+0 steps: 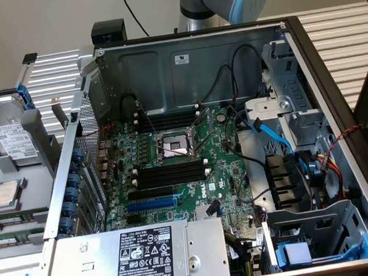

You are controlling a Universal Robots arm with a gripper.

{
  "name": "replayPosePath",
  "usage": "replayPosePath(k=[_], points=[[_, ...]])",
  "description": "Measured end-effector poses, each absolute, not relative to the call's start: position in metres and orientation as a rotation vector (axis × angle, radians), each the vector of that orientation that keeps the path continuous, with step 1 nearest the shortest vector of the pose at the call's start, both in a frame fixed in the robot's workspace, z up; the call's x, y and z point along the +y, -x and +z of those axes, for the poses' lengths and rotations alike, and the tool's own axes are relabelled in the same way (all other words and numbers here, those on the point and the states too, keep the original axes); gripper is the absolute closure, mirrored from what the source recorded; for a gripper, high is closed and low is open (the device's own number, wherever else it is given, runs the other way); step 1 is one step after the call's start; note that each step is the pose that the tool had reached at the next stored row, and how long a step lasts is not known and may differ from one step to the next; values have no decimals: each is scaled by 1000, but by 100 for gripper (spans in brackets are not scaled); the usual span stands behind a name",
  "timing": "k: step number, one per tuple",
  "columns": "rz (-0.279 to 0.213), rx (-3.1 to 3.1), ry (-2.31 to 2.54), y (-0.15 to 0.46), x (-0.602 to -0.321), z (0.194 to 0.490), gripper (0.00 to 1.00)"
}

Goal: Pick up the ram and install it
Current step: 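Pick up the ram and move it above insertion slot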

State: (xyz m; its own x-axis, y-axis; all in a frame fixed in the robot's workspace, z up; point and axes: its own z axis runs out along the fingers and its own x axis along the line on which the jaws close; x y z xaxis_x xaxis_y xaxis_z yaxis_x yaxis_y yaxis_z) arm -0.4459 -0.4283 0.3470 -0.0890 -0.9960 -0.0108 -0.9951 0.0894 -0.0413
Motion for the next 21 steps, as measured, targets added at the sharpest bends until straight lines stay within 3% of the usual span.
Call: replayPosePath(k=[21], points=[[-30, 2287, 2098, 446, -437, 309, 58]])
